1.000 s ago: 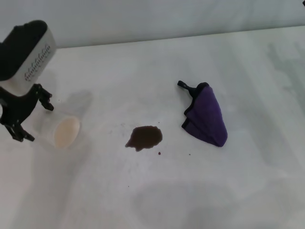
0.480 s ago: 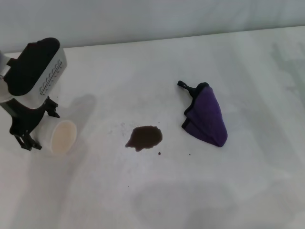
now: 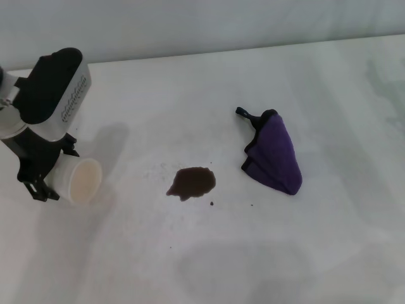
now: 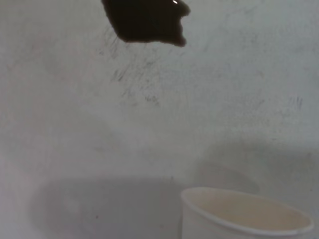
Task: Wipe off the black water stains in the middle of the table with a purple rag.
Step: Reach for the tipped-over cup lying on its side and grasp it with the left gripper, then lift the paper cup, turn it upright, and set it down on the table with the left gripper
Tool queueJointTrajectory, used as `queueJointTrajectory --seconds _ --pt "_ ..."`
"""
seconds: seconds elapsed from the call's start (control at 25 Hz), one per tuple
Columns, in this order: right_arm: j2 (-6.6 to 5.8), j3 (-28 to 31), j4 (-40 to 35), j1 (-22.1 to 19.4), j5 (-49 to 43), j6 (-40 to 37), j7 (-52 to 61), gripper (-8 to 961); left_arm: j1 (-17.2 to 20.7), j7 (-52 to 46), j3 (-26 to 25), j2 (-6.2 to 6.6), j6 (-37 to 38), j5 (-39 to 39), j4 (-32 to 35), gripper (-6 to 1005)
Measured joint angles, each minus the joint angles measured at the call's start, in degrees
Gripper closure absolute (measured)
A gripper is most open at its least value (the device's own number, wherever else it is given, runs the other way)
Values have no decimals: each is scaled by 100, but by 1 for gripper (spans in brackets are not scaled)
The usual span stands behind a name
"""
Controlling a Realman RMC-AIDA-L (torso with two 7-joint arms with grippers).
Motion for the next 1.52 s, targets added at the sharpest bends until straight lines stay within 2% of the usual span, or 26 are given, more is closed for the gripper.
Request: queueJointTrajectory --seconds 0.24,0.44,0.68,0.72,0.88,1.0,1.16,1.32,1.52 --pt "-1 0 -54 -76 5 61 3 106 -15 -397 0 -1 -158 62 6 178" --pt "2 0 -131 -155 5 91 60 107 -21 -678 -7 30 -258 -288 4 226" --pt "-9 0 -218 -194 5 103 196 108 24 -812 -9 32 -288 -1420 -156 300" --pt "-8 0 -227 -194 4 111 226 108 63 -810 -9 35 -302 -1742 -209 325" --pt "-5 -29 -227 -183 -15 114 318 108 372 -564 -9 43 -326 -2914 -264 325" --pt "-3 -49 -227 -170 -23 116 320 109 758 -317 -8 44 -306 -4046 -255 324" --pt "4 -62 -227 -151 -35 117 322 109 1589 214 -7 48 -278 -6073 31 324" --pt "6 -62 -224 -133 -37 114 324 110 2845 1673 -14 47 -78 -8663 1015 324" --pt "16 -69 -200 -34 -47 115 325 111 4058 3401 -15 45 272 -10975 2305 323"
